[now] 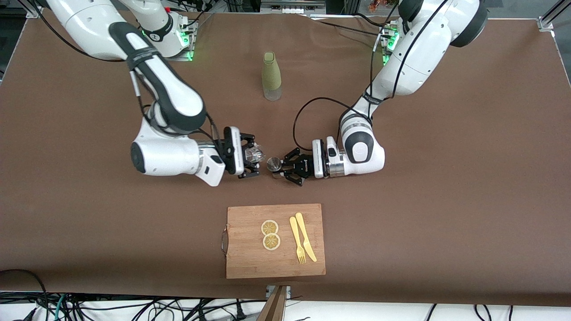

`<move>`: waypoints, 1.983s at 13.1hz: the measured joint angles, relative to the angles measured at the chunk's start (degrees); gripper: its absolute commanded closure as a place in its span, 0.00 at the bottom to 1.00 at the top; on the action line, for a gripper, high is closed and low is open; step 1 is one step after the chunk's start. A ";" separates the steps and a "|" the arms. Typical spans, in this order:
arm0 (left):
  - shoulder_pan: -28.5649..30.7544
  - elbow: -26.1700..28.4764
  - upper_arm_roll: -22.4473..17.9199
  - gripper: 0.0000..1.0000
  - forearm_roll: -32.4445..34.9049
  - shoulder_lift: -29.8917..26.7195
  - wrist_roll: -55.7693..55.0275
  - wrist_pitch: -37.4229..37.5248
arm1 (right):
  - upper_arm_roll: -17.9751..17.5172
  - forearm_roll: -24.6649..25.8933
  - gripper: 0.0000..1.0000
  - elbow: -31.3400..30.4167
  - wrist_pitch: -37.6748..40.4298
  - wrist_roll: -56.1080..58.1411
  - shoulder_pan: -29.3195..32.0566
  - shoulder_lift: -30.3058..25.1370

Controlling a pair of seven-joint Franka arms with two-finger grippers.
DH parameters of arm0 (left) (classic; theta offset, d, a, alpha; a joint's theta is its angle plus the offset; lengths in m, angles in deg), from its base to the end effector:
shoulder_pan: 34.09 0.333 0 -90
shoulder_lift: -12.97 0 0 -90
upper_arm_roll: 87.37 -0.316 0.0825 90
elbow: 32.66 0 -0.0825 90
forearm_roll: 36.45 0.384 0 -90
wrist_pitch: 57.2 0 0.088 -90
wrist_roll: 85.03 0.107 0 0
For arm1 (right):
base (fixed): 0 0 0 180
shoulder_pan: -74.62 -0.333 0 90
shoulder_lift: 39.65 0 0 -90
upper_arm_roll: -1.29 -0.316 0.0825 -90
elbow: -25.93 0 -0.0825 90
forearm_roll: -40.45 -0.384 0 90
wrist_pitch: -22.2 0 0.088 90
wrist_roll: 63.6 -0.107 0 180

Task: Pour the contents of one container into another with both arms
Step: 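Tilt the glass upright and carry it back while the left gripper lowers the jigger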

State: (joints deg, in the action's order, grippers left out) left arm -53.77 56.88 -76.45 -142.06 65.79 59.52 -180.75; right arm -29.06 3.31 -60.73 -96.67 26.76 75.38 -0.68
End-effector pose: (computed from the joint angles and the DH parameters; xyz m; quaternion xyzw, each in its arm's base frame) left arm 0.5892 -0.3718 0.1208 0.5735 -0.5068 0.4695 0.4402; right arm 0.6329 0.3174 0.3228 -0.6145 -0.6635 -0.1930 0.3807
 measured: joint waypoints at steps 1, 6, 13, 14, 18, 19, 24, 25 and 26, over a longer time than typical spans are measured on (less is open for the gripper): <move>0.97 0.10 -0.12 1.00 1.23 -0.11 0.11 0.52 | 0.22 -2.35 1.00 -0.02 2.75 3.39 2.00 0.00; 10.72 4.52 -0.45 1.00 9.56 -1.26 2.73 12.12 | 0.94 -7.87 1.00 -1.74 15.33 19.76 14.49 2.95; 23.02 8.27 -9.72 1.00 28.60 -2.97 5.40 33.82 | 3.48 -8.80 1.00 -2.46 21.50 40.56 24.63 15.92; 23.50 8.38 -12.26 1.00 30.10 -3.29 5.55 36.41 | 4.39 -8.86 1.00 -2.46 22.18 43.13 24.82 17.23; 27.34 9.25 -21.06 1.00 34.59 -3.57 9.78 44.81 | 8.19 -8.95 1.00 -2.53 24.75 51.27 25.47 22.22; 28.94 9.71 -22.24 1.00 35.37 -3.56 10.88 45.99 | 8.46 -9.00 1.00 -2.52 24.80 52.14 25.79 23.15; 35.36 11.01 -23.07 1.00 37.95 -3.07 13.34 47.59 | 8.89 -9.12 0.00 -2.46 24.81 52.45 26.10 24.64; 36.24 11.01 -23.05 1.00 38.58 -2.96 13.71 47.61 | 9.17 -9.12 0.00 -2.44 24.81 52.45 26.10 24.64; 37.06 11.01 -23.05 1.00 39.28 -2.84 14.09 47.63 | 9.49 -9.20 0.00 -2.41 24.94 52.45 26.13 24.64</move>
State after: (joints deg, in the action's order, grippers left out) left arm -16.71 67.89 -99.51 -102.78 62.95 73.61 -133.12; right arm -19.56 -5.88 -63.14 -71.73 79.21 101.52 23.96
